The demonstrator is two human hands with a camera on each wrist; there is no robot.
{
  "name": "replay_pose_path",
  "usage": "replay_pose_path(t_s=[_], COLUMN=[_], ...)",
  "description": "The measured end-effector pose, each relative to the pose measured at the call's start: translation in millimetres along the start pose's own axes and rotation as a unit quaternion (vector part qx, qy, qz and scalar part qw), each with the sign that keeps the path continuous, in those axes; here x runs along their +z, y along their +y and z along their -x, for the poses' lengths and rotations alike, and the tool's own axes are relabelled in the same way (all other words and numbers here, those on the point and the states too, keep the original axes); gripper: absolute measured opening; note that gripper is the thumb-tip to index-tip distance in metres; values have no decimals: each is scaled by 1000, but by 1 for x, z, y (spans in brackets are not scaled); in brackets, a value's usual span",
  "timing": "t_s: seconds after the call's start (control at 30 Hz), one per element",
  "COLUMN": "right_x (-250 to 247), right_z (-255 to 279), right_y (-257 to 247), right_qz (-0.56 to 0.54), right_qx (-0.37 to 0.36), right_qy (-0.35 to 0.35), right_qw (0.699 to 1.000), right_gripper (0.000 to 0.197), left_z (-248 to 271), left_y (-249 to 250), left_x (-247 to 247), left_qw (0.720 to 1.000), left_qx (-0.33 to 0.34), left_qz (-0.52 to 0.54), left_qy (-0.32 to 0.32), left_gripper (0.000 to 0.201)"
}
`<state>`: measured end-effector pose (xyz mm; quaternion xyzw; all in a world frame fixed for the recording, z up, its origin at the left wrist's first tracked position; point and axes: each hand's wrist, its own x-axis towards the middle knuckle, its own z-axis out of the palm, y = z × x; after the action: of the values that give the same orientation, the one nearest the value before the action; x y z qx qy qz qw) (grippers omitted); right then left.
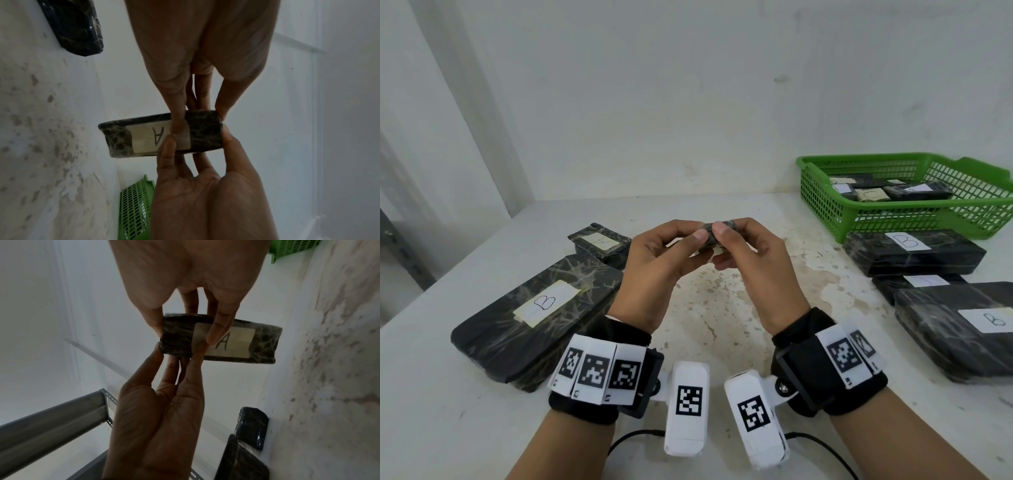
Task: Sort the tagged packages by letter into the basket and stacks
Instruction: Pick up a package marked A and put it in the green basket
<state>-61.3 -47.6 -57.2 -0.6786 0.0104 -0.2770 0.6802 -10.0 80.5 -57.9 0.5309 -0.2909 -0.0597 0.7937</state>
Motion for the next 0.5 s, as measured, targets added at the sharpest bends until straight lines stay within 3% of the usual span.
replay_pose_path(t_s=[0.1, 0.23, 0.33, 0.43, 0.5], right_x=[-2, -4, -6, -5, -7], right_z=[-1, -2, -3, -2, -4], right_y=[-1, -1, -2, -6, -6], right_qz=[-12, -10, -8, -25, -24], right_qx=[11, 13, 16, 25, 33], right_qy=[-14, 3, 13, 2, 10], right_qw=[1000, 1000, 1000, 999, 999], right_gripper=[34, 16, 22, 39, 29], left_z=[0, 1, 2, 0, -2], left_y=[-1, -1, -2, 0, 1], left_x=[0, 2, 2, 3, 0], left_qw=[1000, 999, 999, 1000, 997], left_qx=[0, -21, -24, -14, -16], left_qz=[3, 3, -6, 6, 46], left_qy=[2, -30, -41, 15, 67], left_gripper=[27, 27, 37, 30, 16])
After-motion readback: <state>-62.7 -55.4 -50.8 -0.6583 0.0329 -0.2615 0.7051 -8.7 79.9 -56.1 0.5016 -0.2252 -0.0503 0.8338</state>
